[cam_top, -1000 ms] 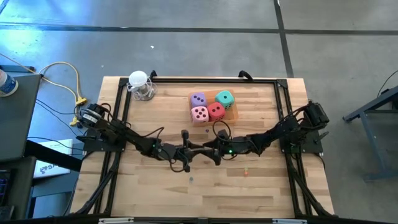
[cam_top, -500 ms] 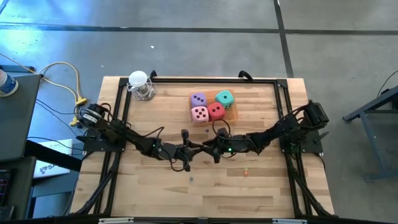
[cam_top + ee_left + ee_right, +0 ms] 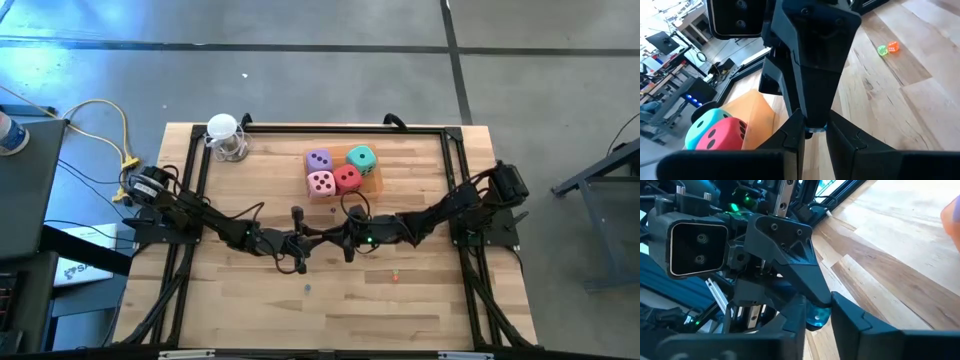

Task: Pick & Place Dice
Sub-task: Put the small light blue dice into the orange container

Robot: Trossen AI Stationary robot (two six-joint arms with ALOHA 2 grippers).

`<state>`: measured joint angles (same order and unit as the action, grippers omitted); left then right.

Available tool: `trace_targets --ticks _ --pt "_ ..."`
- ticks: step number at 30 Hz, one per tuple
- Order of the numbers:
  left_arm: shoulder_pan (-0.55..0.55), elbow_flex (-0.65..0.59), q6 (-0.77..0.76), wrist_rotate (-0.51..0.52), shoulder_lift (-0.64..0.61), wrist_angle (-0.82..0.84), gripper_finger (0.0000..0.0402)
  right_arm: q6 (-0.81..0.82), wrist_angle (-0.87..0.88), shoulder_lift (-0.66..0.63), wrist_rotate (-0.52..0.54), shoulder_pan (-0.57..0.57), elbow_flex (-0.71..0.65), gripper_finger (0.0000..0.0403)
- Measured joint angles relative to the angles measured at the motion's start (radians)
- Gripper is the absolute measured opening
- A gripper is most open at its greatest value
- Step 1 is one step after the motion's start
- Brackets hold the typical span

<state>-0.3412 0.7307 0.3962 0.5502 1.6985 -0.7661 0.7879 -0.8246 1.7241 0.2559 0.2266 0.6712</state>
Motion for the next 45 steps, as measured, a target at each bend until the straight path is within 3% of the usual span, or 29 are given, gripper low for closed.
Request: trace_targets --ticks 3,13,27,35,45 --pt "0.0 0.0 0.003 0.003 0.0 0.004 0.0053 -0.009 0.006 -0.001 -0.022 -0.007 0.0 0.004" --pt "-0.004 0.0 0.008 0.001 0.0 -0.001 0.0063 -0.055 0.008 -0.001 -0.024 -0.007 0.0 0.004" --pt "-0.017 0.002 0.013 -0.011 -0.001 -0.012 0.017 -0.073 0.11 0.0 -0.002 -0.006 -0.001 0.0039" --pt "-0.02 0.002 -0.22 -0.005 -0.001 -0.005 0.0176 -0.128 0.275 -0.041 0.134 -0.005 -0.001 0.0039" --pt "-0.045 0.0 -0.423 -0.004 -0.001 0.031 0.0176 -0.184 0.721 -0.284 0.479 -0.016 0.0 0.0039"
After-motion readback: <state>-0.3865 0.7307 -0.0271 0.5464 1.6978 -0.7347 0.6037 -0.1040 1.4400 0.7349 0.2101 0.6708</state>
